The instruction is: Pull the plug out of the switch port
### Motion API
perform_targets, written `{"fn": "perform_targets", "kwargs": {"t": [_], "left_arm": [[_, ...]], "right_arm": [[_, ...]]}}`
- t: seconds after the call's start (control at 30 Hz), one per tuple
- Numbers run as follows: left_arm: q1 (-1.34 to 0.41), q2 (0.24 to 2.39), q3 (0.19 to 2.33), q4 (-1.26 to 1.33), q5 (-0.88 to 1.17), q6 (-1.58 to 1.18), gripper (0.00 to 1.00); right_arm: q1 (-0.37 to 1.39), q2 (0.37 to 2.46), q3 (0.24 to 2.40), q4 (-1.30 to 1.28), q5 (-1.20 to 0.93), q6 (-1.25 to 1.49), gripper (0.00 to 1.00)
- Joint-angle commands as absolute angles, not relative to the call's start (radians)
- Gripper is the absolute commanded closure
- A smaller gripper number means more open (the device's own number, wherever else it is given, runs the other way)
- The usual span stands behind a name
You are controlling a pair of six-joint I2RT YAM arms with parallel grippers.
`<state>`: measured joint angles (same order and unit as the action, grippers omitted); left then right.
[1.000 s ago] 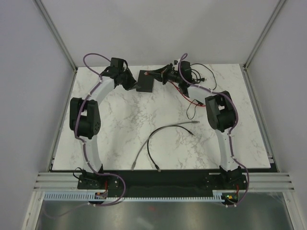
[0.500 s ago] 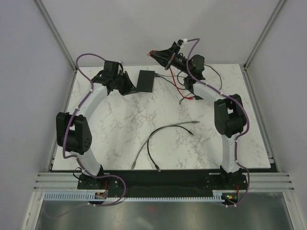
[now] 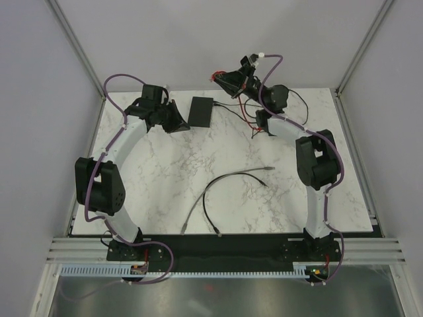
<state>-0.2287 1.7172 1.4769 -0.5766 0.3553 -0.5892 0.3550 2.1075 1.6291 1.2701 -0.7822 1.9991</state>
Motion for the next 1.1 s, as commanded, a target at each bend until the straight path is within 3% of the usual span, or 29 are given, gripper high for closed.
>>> {"fn": "perform_targets", "kwargs": {"t": [0.0,0.17,0.67,0.8,0.83,0.93,1.07], "left_arm": [[-0.227,1.683,1.476,-0.578,0.399,-0.548,0.98],[-0.227,1.680,1.474,-0.578,0.396,-0.543,0.98],[-0.225,1.669,1.448,-0.581,0.402,-0.531,0.98],[-0.225,1.661,1.428,-0.581,0.402,-0.531,0.98],[-0.225,1.663,1.421,-0.581,0.402,-0.531,0.98],[-0.227,1.661,1.407,-0.581,0.402,-0.531,0.98],[-0.227,1.657,1.391,-0.581,0.402,-0.531,0.98]], "right_arm": [[0.356,2.077,1.479,1.634,-0.714,2.217,1.00],[0.362,1.944,1.345,1.344,-0.673,1.959,1.00],[0.544,1.967,1.396,1.270,-0.382,1.971,1.00],[0.572,1.812,1.394,0.863,-0.353,1.628,1.00],[0.572,1.796,1.416,0.557,-0.344,1.558,1.00],[0.572,1.770,1.463,0.134,-0.229,1.419,1.00],[0.568,1.715,1.332,0.151,-0.088,1.470,1.00]]}}
